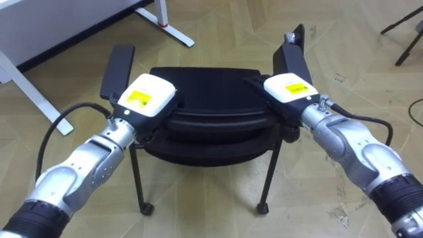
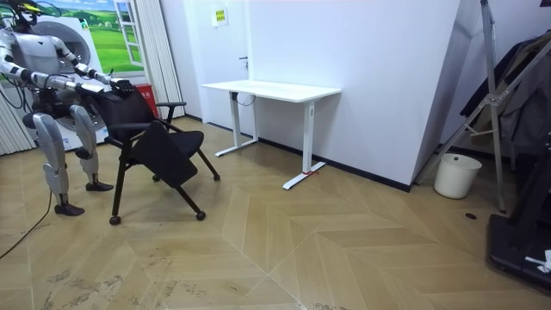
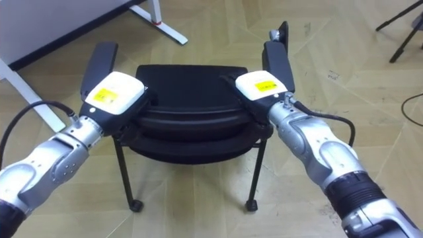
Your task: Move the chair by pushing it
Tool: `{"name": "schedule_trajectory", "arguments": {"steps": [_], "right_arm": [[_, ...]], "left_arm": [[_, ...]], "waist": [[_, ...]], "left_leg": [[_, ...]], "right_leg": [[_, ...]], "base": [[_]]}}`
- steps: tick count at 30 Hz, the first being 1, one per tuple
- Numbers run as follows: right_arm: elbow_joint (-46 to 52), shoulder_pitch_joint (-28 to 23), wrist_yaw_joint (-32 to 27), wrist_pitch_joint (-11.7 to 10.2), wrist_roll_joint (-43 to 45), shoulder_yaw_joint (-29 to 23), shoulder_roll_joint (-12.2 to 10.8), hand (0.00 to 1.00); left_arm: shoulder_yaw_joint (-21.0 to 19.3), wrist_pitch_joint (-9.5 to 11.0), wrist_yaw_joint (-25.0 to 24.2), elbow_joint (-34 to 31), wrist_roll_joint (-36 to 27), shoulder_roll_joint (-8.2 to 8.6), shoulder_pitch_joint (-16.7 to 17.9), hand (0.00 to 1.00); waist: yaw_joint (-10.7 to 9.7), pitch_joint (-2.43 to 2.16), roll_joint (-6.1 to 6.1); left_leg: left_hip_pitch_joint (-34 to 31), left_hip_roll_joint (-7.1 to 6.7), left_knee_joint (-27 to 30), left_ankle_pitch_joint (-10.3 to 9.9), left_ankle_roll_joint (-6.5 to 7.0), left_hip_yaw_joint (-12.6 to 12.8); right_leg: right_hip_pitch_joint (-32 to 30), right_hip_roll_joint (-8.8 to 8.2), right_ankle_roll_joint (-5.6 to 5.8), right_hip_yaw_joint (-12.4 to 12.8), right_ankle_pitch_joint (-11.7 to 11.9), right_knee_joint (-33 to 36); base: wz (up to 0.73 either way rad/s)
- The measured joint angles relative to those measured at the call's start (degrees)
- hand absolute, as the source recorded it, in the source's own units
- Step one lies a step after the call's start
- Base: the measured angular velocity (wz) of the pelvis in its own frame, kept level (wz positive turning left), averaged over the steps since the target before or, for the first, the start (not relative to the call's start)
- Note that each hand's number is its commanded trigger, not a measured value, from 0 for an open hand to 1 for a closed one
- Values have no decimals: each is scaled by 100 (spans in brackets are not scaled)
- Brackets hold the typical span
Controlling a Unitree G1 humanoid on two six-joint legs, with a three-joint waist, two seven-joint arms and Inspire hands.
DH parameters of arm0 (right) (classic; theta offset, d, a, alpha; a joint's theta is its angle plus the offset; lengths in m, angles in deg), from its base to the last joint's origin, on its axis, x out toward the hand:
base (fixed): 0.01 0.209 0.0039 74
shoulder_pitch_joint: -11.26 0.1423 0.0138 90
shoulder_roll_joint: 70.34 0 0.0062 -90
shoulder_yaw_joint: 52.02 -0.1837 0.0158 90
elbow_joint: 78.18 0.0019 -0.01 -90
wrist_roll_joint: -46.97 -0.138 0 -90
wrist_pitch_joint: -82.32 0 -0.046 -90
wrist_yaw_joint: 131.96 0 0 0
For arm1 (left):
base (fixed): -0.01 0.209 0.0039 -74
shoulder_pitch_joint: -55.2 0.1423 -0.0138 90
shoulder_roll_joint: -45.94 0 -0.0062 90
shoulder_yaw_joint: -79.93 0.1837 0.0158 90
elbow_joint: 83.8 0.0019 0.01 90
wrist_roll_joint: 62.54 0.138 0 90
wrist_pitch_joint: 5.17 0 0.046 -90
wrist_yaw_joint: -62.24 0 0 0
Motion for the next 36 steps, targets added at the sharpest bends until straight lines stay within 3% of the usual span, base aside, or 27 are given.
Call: {"name": "schedule_trajectory", "arguments": {"steps": [3, 4, 5, 6, 7, 19, 25, 36], "right_arm": [[3, 8, -32, 48, 152, 35, -5, 2], [3, 8, -31, 58, 157, 35, -12, 24], [3, 9, -32, 83, 164, 35, -30, 80], [3, 11, -31, 110, 167, 35, -52, 96], [3, 12, -31, 114, 172, 35, -57, 100], [-2, 14, -47, 113, 295, 33, -61, 100], [-35, -6, -382, 95, 472, 84, -70, 100], [-278, -20, -625, 99, 366, 233, -84, 100]], "left_arm": [[2, 0, 0, 5, 0, 8, -8, 100], [2, -1, 0, 9, -1, 10, -10, 100], [2, -1, 0, 18, -2, 10, -14, 100], [2, -7, 1, 28, -2, 12, -17, 100], [2, -12, 1, 30, -2, 13, -17, 100], [2, -106, -83, 30, -1, 27, -54, 100], [8, -192, -90, 38, -28, 12, -57, 100], [103, -293, -85, 124, 1, 79, -57, 100]], "waist": [[-11, 0, 0], [-10, 0, 0], [-11, 0, 0], [-15, 0, 0], [-16, 0, 0], [-47, -1, 3], [-73, 18, 79], [-67, 10, 26]], "left_leg": [[-7, 0, 0, 0, 0, 0], [-7, 0, 0, 0, 0, 0], [-7, 0, 0, 0, 0, -1], [-7, 0, 0, 0, -1, -1], [-7, 0, 1, 0, 0, -1], [-32, -2, 21, 1, -1, -6], [-12, -4, 21, 1, -2, -17], [106, -13, 19, 1, -2, -37]], "right_leg": [[2, -3, 0, -9, 0, 0], [2, -3, 0, -9, 0, 1], [2, -3, 0, -9, 0, 1], [3, -3, 0, -9, 0, 1], [3, -3, 0, -9, 0, 1], [-3, -3, 0, -5, 0, -9], [22, -7, 0, -19, 0, -16], [186, -11, 0, -48, 0, -81]], "base": [[0], [0], [0], [0], [0], [0], [1], [1]]}}
